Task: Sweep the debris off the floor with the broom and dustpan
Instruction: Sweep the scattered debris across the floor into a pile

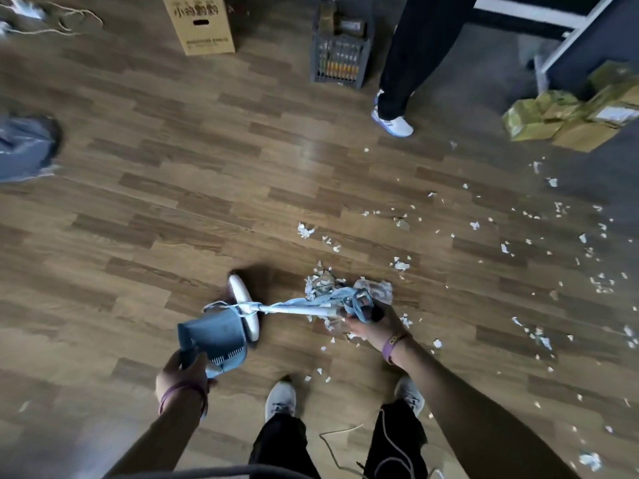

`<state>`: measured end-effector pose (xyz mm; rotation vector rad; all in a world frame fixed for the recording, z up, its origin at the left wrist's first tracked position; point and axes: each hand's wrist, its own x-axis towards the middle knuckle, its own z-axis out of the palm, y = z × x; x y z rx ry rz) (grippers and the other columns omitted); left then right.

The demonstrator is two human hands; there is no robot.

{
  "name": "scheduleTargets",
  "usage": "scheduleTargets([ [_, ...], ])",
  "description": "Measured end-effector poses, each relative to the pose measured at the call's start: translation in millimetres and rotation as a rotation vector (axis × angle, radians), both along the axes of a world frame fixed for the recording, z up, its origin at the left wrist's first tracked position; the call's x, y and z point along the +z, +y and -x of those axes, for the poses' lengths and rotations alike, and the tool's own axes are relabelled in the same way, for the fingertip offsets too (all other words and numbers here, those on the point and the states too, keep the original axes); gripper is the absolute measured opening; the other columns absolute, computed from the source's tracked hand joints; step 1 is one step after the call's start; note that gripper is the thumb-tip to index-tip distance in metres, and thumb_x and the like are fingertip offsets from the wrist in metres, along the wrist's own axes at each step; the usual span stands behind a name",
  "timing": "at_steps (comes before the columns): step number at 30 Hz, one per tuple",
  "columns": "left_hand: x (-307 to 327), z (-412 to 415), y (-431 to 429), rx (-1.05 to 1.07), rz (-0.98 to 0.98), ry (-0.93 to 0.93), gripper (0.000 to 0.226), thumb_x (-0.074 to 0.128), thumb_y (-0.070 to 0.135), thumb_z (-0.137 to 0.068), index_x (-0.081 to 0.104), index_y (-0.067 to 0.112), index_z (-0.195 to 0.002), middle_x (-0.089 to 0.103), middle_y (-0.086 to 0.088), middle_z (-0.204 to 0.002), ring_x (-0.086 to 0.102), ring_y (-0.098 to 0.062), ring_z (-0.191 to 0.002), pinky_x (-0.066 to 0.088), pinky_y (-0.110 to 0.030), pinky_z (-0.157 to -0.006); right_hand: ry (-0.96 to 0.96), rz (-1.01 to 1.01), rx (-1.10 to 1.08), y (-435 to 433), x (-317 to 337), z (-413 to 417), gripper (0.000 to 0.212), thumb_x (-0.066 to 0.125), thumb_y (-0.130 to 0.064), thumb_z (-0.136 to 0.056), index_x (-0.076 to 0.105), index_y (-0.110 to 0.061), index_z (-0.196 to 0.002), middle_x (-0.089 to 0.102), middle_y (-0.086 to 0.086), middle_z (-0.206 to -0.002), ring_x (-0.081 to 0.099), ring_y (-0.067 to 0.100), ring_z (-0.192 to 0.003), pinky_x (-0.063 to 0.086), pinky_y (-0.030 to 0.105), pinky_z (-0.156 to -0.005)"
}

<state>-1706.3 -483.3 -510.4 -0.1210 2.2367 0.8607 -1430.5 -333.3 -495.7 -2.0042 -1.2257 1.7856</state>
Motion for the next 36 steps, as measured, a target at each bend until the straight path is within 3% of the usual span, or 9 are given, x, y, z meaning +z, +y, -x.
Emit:
scheduleTargets([
  [3, 3, -47, 32, -0.143, 0.045, 0.049, 0.029, 0.066, 0.012, -0.079, 0.067, 0.013, -0.109, 0.065, -0.012, -0.084, 0.058, -0.022, -0.035, 0.059, -0.041, -0.061, 0.016, -0.133, 0.056, 16, 11, -47, 0.017, 0.077, -0.008, -0.076, 0.069, -0.020, -0.087, 0.069, -0.017, -0.074, 0.066, 0.018, -0.087, 0.053, 0.017, -0.070],
  [6, 1, -106, 64, -0.282, 0.028, 0.023, 0.043, 0.068, 0.011, -0.078, 0.063, 0.013, -0.121, 0.069, -0.017, -0.100, 0.064, -0.028, -0.051, 0.055, -0.029, -0.044, 0.008, -0.182, 0.064, 40, 18, -112, 0.025, 0.079, -0.003, -0.072, 0.070, -0.009, -0.095, 0.071, -0.003, -0.087, 0.066, 0.021, -0.094, 0.054, 0.032, -0.086],
  [11, -1, -246, 128, -0.385, -0.030, -0.050, 0.034, 0.071, 0.018, -0.073, 0.068, 0.016, -0.106, 0.069, -0.016, -0.089, 0.061, -0.028, -0.045, 0.041, -0.019, -0.030, -0.042, -0.304, 0.062, 74, 34, -257, 0.020, 0.073, 0.002, -0.075, 0.072, -0.015, -0.085, 0.073, 0.008, -0.091, 0.060, -0.001, -0.076, 0.050, 0.013, -0.075],
  [14, 2, -340, 171, -0.447, -0.051, -0.092, 0.012, 0.066, 0.010, -0.079, 0.066, 0.017, -0.089, 0.064, -0.013, -0.078, 0.055, -0.023, -0.036, 0.042, -0.019, -0.030, -0.110, -0.315, 0.023, 85, 34, -355, 0.025, 0.074, 0.000, -0.073, 0.071, -0.025, -0.077, 0.072, 0.000, -0.082, 0.056, -0.004, -0.070, 0.050, 0.023, -0.073],
  [19, -6, -478, 233, -0.682, -0.058, -0.208, 0.010, 0.064, 0.006, -0.077, 0.063, 0.011, -0.084, 0.058, -0.012, -0.075, 0.052, -0.022, -0.048, 0.044, -0.022, -0.033, -0.102, -0.329, -0.247, 77, 55, -492, 0.032, 0.073, 0.017, -0.069, 0.066, 0.013, -0.100, 0.066, 0.027, -0.107, 0.057, -0.016, -0.064, 0.047, 0.007, -0.070],
  [22, -15, -547, 254, -0.842, -0.045, -0.254, 0.017, 0.064, 0.019, -0.061, 0.064, 0.019, -0.077, 0.062, -0.015, -0.083, 0.057, -0.026, -0.053, 0.052, -0.032, -0.048, -0.134, -0.323, -0.394, 59, 72, -545, 0.043, 0.064, 0.023, -0.074, 0.055, 0.013, -0.116, 0.058, 0.014, -0.108, 0.051, -0.022, -0.048, 0.044, 0.004, -0.061],
  [25, -7, -607, 264, -0.959, -0.051, -0.319, 0.013, 0.065, 0.007, -0.078, 0.059, 0.018, -0.073, 0.057, -0.009, -0.077, 0.054, -0.022, -0.058, 0.052, -0.024, -0.041, -0.176, -0.371, -0.515, 40, 77, -585, 0.039, 0.064, 0.026, -0.071, 0.060, 0.016, -0.109, 0.059, 0.014, -0.097, 0.050, -0.022, -0.050, 0.041, 0.000, -0.059],
  [32, 2, -638, 263, -0.942, -0.048, -0.312, 0.020, 0.059, 0.004, -0.086, 0.061, 0.009, -0.105, 0.058, -0.009, -0.096, 0.053, -0.027, -0.068, 0.040, -0.014, -0.029, -0.390, -0.308, -0.447, 38, 79, -616, 0.010, 0.071, 0.004, -0.079, 0.069, -0.003, -0.086, 0.066, 0.008, -0.078, 0.054, -0.013, -0.057, 0.040, 0.003, -0.058],
  [36, 22, -589, 271, -0.828, -0.053, -0.331, 0.008, 0.059, 0.006, -0.088, 0.058, 0.011, -0.094, 0.057, -0.008, -0.095, 0.049, -0.020, -0.056, 0.042, -0.014, -0.030, -0.524, -0.331, -0.287, 71, 76, -571, 0.007, 0.067, -0.011, -0.085, 0.072, -0.008, -0.090, 0.070, 0.007, -0.085, 0.065, 0.016, -0.083, 0.041, 0.012, -0.060],
])
